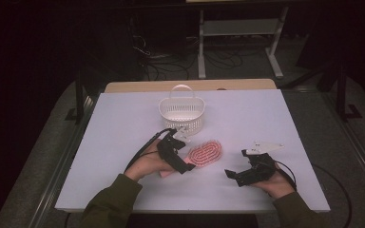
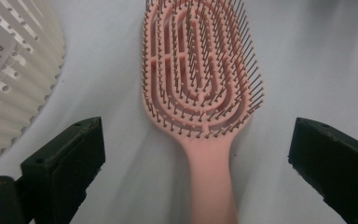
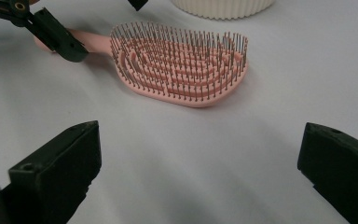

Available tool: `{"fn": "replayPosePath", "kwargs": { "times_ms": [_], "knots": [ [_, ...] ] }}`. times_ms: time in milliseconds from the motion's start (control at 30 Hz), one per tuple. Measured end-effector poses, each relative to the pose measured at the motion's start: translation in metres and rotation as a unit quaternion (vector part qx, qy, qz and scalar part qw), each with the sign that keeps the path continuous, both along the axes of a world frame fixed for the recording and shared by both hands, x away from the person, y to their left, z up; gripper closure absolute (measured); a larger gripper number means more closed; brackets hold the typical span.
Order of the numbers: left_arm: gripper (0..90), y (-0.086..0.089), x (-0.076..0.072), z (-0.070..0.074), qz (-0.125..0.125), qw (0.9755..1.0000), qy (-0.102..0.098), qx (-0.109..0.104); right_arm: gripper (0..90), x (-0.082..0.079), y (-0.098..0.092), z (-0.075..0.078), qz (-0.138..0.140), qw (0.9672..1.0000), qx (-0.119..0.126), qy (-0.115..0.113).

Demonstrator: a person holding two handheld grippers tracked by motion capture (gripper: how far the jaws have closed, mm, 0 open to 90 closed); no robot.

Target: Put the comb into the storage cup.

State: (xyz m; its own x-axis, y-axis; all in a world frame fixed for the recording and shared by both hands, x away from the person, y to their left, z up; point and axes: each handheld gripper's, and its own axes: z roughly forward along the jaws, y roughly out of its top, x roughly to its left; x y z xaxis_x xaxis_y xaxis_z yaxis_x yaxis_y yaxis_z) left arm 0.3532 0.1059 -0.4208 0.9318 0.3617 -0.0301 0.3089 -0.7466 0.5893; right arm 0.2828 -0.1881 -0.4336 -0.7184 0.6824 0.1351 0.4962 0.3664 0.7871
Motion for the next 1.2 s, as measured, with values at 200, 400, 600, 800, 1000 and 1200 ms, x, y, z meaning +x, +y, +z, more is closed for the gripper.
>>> {"fn": "replayPosePath", "kwargs": {
  "times_ms": [200, 400, 600, 800, 1000, 1200],
  "knots": [
    [6.7, 0.0, -0.0004, -0.0017, 0.0, 0.9999, 0.006, 0.01, 0.0, 0.0001, -0.0001, 0.0, 0.0, 1.0, 0.0, 0.0],
    [10.1, -0.0016, -0.0019, -0.0039, -0.003, 0.9997, 0.006, 0.025, 0.0, 0.0, 0.0, 0.0, 0.0, 1.0, 0.0, 0.0],
    [14.1, -0.0018, -0.0021, -0.0048, 0.0, 0.9994, 0.011, 0.034, 0.0, 0.0004, -0.0001, -0.0002, 0.0, 1.0, 0.0, 0.0],
    [14.7, -0.0024, -0.0023, -0.0059, 0.003, 0.9991, 0.016, 0.039, 0.0, 0.0003, -0.0002, -0.0002, 0.0, 1.0, 0.0, 0.0],
    [17.1, -0.003, -0.0027, -0.0068, 0.006, 0.9989, 0.016, 0.043, 0.0, 0.0003, -0.0002, -0.0001, -0.001, 1.0, -0.001, 0.0],
    [23.0, -0.0033, -0.0035, -0.0069, -0.002, 0.9987, 0.021, 0.047, 0.0, 0.0, -0.0003, 0.0, -0.001, 1.0, -0.001, 0.0]
  ]
}}
